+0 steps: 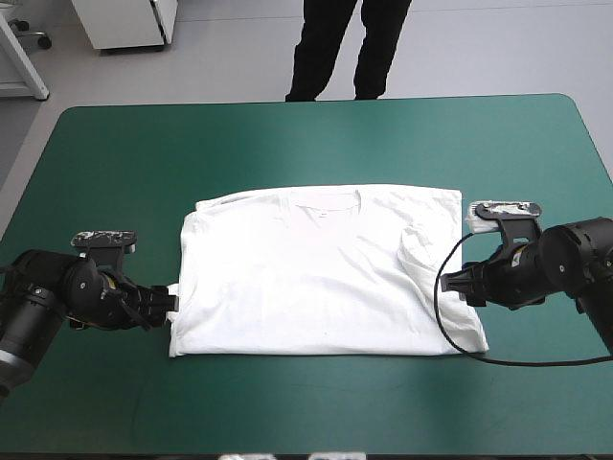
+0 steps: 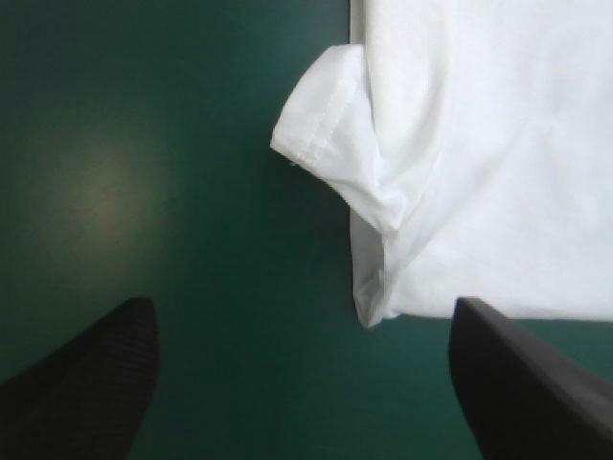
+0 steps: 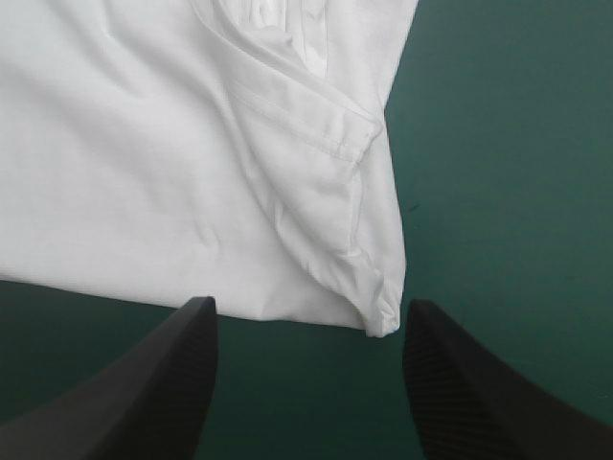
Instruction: Fold the cloth
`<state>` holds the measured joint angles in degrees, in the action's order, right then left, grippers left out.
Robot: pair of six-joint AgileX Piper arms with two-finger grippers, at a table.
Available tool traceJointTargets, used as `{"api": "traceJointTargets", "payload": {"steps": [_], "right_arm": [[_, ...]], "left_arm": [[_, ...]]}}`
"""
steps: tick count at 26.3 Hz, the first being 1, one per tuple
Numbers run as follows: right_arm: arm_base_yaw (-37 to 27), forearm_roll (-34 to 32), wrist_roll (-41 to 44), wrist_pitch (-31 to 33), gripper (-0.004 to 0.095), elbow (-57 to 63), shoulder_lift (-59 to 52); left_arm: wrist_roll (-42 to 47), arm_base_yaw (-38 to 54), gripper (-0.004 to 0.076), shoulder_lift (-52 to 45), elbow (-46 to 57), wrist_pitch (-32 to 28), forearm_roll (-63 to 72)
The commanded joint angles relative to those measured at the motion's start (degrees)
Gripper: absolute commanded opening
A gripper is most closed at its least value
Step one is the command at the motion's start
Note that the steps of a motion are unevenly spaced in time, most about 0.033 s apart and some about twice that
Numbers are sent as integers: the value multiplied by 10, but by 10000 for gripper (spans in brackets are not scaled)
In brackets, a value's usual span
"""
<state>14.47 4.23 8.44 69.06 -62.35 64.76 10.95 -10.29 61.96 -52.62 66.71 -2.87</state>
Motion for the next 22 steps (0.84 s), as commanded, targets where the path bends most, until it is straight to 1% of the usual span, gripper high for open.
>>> {"api": "traceJointTargets", "payload": {"steps": [1,8,11,18,21,22], "right_arm": [[-1,-5,0,-15,554,-12,-13],[-1,-14,-5,-14,554,-12,-13],[-1,-14,-5,-13,554,-12,-13],[-1,-14,-5,-13,554,-12,-13],[-1,-14,-6,-14,554,-12,-13],[-1,-14,-6,-16,554,-12,-13]], "left_arm": [[-25,38,598,16,-3,-46,35],[-62,92,592,98,-3,-91,51],[-78,94,530,129,-3,-107,61],[-78,94,378,206,-3,-162,62],[-79,91,364,249,-3,-155,66],[-95,91,364,263,-2,-151,89]]}}
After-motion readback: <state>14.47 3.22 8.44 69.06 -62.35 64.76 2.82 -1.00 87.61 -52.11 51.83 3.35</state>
